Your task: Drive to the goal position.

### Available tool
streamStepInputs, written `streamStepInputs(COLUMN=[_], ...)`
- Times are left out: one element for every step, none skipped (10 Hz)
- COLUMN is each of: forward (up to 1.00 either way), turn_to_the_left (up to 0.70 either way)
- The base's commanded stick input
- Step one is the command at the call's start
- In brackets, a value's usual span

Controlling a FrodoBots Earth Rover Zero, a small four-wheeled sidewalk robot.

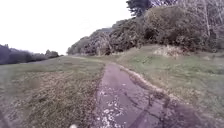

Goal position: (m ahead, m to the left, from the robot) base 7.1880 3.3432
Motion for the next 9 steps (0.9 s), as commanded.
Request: streamStepInputs(forward=[0.06, 0.05, 0.06, 0.05, 0.05, 0.06, 0.06, 0.06, 0.06], turn_to_the_left=[0.00, 0.00, 0.00, 0.00, 0.00, 0.00, 0.00, 0.00, 0.00])
